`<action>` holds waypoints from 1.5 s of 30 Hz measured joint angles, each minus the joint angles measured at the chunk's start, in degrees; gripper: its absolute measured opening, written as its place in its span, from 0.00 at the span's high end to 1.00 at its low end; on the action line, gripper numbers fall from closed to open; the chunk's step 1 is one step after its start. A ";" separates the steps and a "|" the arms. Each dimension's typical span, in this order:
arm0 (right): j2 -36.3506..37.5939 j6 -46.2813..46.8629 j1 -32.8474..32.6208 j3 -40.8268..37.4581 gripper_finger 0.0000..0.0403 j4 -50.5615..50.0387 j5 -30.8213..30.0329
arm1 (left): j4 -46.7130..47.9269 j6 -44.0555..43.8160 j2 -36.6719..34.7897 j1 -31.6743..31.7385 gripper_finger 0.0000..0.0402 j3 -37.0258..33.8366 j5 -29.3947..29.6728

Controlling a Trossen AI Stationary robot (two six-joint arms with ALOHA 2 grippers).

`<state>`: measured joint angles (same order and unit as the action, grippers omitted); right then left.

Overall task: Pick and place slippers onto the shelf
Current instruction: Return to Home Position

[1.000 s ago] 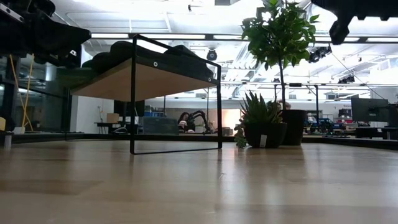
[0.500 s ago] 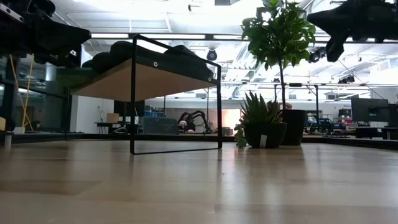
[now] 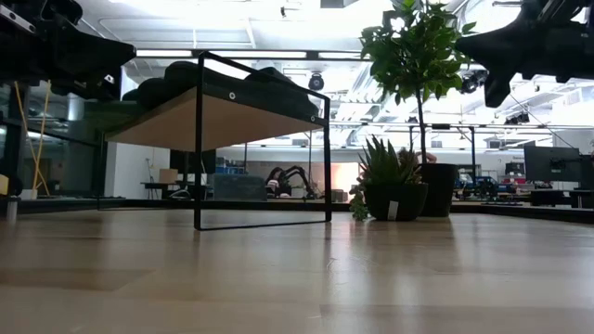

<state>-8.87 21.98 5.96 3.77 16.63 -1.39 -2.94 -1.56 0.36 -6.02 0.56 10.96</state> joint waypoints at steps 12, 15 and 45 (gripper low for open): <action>-0.08 -1.22 0.00 -0.02 1.00 -1.58 -1.70 | 0.00 0.00 0.00 0.00 1.00 0.00 0.00; -0.08 -1.25 0.00 -0.02 1.00 -2.83 -1.81 | 0.00 0.00 0.00 0.00 1.00 0.00 0.00; -0.08 -4.12 0.02 -3.21 1.00 -11.99 -1.65 | 0.02 0.00 0.00 -0.02 1.00 0.00 0.00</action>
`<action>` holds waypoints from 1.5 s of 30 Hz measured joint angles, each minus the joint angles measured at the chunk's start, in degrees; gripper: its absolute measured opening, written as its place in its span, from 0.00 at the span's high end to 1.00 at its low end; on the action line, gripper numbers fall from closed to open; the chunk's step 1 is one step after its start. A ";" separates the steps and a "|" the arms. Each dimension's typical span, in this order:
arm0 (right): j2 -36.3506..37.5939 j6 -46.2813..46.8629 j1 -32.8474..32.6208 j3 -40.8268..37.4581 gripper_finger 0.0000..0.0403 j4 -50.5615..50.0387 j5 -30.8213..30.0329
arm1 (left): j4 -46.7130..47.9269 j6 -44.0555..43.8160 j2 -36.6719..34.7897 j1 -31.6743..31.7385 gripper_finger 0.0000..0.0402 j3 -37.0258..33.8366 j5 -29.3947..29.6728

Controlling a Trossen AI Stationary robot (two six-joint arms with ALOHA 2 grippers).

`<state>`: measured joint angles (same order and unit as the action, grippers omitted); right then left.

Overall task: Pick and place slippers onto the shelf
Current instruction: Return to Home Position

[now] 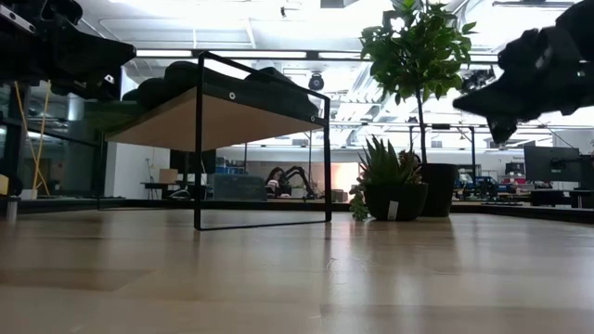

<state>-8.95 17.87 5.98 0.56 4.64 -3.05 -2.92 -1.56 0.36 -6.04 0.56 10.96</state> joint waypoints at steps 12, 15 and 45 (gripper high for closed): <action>-0.04 -4.46 2.76 -0.02 1.00 -3.16 -0.17 | 0.00 0.00 0.00 0.00 1.00 0.00 0.02; -0.04 -4.94 3.55 -0.02 1.00 -3.21 0.37 | 0.00 0.01 0.00 0.00 1.00 0.00 0.00; -1.51 -17.92 3.76 0.02 1.00 -4.23 3.51 | -0.02 0.00 0.00 0.00 1.00 0.00 0.02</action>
